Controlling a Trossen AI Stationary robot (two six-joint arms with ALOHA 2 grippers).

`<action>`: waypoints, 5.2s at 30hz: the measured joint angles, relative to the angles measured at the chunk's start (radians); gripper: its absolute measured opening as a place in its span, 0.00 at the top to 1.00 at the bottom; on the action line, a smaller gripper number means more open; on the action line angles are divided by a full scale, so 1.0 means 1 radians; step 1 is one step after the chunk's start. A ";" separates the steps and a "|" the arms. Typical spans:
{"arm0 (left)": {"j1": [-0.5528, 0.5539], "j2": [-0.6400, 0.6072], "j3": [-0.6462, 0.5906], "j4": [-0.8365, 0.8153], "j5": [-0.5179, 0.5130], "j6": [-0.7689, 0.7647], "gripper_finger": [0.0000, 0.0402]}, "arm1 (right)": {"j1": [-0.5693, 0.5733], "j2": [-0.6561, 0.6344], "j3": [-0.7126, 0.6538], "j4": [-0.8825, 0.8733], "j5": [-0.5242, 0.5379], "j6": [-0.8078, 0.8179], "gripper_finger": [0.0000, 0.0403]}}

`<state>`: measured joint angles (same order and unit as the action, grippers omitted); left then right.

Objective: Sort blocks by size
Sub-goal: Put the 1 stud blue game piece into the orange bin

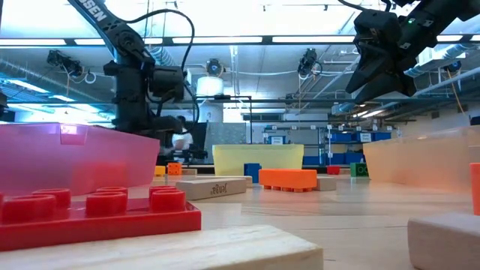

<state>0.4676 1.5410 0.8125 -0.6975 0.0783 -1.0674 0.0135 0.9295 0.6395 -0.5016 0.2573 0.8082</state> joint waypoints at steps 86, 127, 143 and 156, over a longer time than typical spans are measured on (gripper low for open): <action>-0.135 0.180 0.453 0.941 0.535 -0.061 0.74 | -0.102 0.441 0.001 1.275 -0.038 -1.074 0.55; -0.079 0.180 0.453 0.987 0.495 0.093 0.59 | -0.140 0.319 0.000 1.078 0.124 -1.073 0.60; -0.044 0.179 0.453 0.956 0.378 0.527 0.59 | -0.131 -0.041 0.000 0.183 0.362 -0.298 0.61; -0.007 0.178 0.453 0.781 0.190 0.843 0.59 | -0.131 -0.011 0.000 -0.383 -0.073 0.286 0.62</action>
<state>0.4609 1.7191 1.2655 0.0837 0.2686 -0.2240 -0.1173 0.9182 0.6395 -0.8842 0.1844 1.0937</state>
